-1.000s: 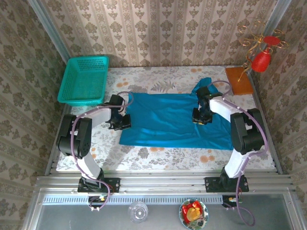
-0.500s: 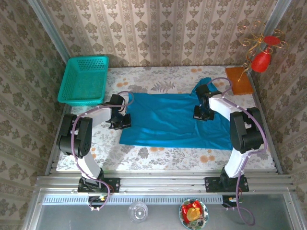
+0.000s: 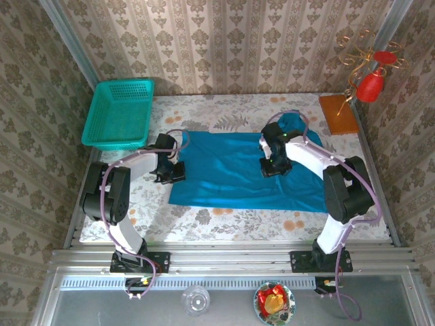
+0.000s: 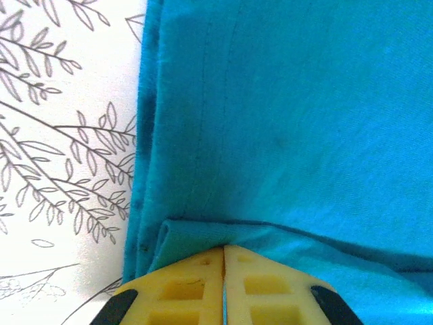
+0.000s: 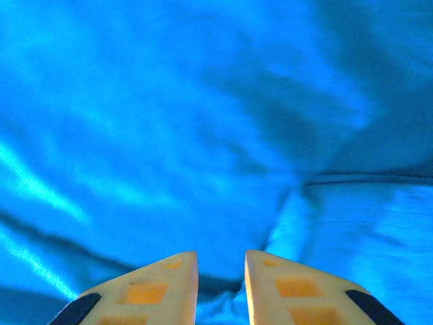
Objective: Fold the inside-out t-shirt
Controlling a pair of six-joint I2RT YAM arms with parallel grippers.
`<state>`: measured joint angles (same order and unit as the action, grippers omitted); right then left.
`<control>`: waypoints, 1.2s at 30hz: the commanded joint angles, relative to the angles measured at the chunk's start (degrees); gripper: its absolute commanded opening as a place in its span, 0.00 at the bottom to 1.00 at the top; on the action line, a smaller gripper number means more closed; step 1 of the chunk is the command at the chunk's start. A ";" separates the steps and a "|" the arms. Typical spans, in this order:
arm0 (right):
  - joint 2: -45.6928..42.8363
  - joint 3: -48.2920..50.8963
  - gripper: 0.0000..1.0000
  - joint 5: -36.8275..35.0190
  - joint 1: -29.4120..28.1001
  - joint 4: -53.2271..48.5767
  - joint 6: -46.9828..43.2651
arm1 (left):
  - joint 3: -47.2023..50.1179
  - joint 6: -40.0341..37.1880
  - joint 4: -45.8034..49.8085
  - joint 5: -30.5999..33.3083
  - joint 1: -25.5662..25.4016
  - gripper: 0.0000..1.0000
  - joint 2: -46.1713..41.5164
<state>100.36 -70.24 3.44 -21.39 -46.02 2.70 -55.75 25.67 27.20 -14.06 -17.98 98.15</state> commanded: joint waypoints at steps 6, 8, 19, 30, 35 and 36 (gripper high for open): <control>0.52 1.23 0.33 3.59 -2.98 -6.25 -32.59 | -1.04 -2.47 5.04 0.65 -1.87 0.13 -7.68; 1.52 0.69 0.34 3.29 -3.80 -6.86 -36.08 | 0.00 -2.30 5.41 0.07 -2.44 0.13 -8.96; 5.79 0.63 0.35 6.14 -5.68 -3.84 -40.93 | 11.60 -0.89 1.52 -4.13 -2.94 0.11 -11.34; 5.62 -0.21 0.04 4.72 -6.33 -3.22 -41.02 | 13.29 -1.52 3.02 -1.33 -2.51 0.10 -11.47; 3.37 -0.43 0.00 4.98 -6.30 -4.27 -41.02 | 13.34 -1.63 3.55 -0.84 -2.41 0.10 -11.09; 3.04 -0.59 0.00 5.07 -6.29 -4.78 -41.02 | 13.39 -1.65 3.72 -0.70 -2.45 0.10 -11.08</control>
<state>106.04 -69.58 8.19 -27.33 -49.04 -37.65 -43.53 24.77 28.27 -16.62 -20.62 87.50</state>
